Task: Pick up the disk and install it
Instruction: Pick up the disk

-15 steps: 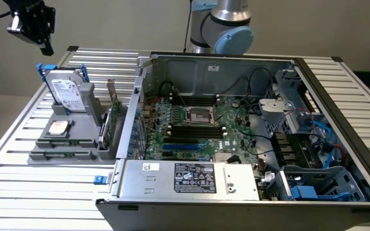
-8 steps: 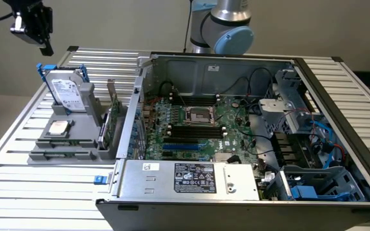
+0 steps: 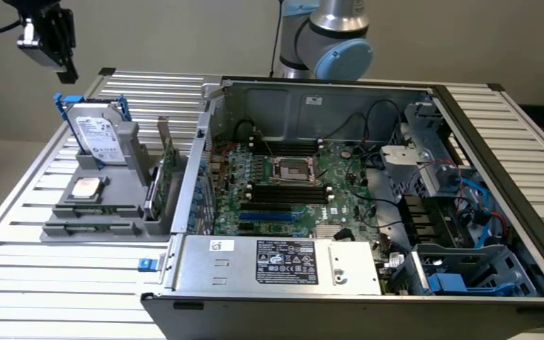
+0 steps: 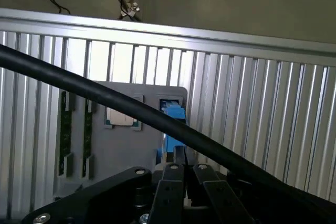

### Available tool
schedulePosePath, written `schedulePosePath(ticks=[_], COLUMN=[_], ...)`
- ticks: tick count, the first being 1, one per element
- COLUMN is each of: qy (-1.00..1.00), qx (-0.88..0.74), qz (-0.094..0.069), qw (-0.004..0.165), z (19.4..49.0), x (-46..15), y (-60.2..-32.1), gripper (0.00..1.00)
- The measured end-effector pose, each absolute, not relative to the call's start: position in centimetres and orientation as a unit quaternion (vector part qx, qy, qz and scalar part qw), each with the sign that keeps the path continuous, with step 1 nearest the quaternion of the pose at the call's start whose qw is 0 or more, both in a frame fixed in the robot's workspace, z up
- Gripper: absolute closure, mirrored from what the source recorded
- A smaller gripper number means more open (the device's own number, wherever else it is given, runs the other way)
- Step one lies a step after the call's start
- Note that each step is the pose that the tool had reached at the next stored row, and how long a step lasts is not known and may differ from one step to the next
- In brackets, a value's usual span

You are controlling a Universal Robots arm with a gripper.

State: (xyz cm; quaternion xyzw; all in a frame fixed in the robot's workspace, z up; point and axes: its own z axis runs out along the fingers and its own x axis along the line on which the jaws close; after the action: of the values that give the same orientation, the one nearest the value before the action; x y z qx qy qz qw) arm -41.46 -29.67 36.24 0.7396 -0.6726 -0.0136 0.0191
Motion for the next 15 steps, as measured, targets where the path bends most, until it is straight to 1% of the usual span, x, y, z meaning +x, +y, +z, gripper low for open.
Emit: schedulePosePath(ticks=[1, 4, 5, 6, 7, 8, 15], qy=[-0.673, -0.672, -0.672, -0.671, -0.670, -0.669, -0.648], qx=[0.740, 0.740, 0.740, 0.741, 0.742, 0.743, 0.762], qz=[-0.014, -0.014, -0.013, -0.013, -0.013, -0.013, -0.013], qw=[0.019, 0.019, 0.019, 0.019, 0.019, 0.019, 0.019], z=[36.2, 36.2, 36.2, 36.1, 36.0, 35.8, 34.5], x=[-41.5, -41.5, -41.5, -41.5, -41.6, -41.6, -41.9], y=[-29.7, -29.7, -29.7, -29.7, -29.7, -29.7, -29.7], gripper=[0.83, 0.64, 0.64, 0.58, 0.58, 0.52, 0.52])
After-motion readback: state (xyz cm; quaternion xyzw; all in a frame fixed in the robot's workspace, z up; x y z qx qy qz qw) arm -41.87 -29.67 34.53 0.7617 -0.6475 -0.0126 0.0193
